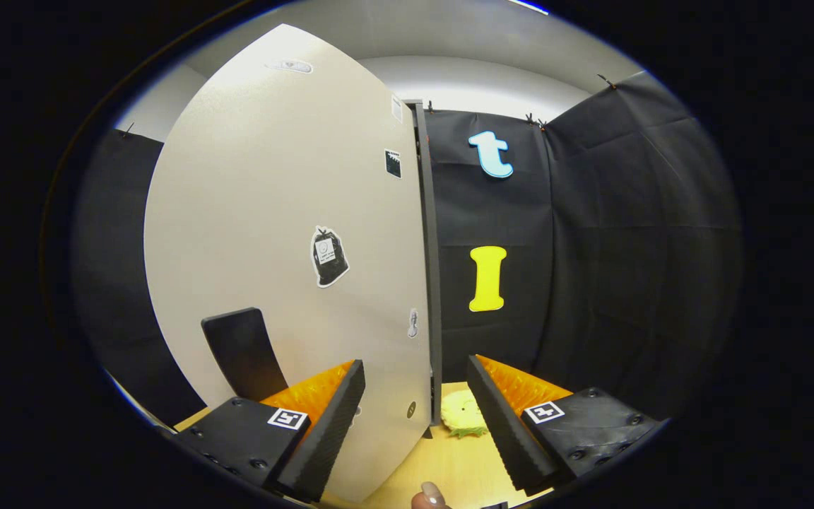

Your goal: Open the shoe cabinet door, grab the shoes and put them into the shoe cabinet, then close the shoe cabinet door.

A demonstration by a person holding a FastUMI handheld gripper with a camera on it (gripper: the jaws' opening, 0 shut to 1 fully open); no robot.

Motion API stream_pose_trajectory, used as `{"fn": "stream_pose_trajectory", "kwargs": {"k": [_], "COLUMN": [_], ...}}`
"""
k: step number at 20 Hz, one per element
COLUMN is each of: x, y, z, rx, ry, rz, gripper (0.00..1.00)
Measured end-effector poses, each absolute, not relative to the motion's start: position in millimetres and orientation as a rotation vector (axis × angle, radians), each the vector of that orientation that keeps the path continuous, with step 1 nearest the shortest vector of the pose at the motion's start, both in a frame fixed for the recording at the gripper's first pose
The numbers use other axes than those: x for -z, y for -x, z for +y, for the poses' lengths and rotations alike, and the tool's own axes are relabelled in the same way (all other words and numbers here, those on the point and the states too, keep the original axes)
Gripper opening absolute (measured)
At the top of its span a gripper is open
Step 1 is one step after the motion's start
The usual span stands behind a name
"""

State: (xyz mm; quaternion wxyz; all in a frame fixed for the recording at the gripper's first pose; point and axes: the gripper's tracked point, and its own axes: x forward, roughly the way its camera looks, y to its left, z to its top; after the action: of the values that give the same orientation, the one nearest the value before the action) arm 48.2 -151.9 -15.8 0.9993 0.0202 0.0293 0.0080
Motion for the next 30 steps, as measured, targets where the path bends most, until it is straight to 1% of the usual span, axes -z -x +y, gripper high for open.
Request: {"fn": "stream_pose_trajectory", "kwargs": {"k": [8,15,21,30], "x": [18.7,22.1,32.0,34.2], "y": [-68.2,-68.5,-66.4,-56.7], "z": [-66.7,-24.0,6.7,18.4], "rx": [-0.039,-0.045,-0.043,-0.052], "ry": [-0.021,-0.016,-0.003,-0.006], "rz": [0.062,0.058,0.081,0.087], "gripper": [0.97,0.99,0.99,0.99]}}
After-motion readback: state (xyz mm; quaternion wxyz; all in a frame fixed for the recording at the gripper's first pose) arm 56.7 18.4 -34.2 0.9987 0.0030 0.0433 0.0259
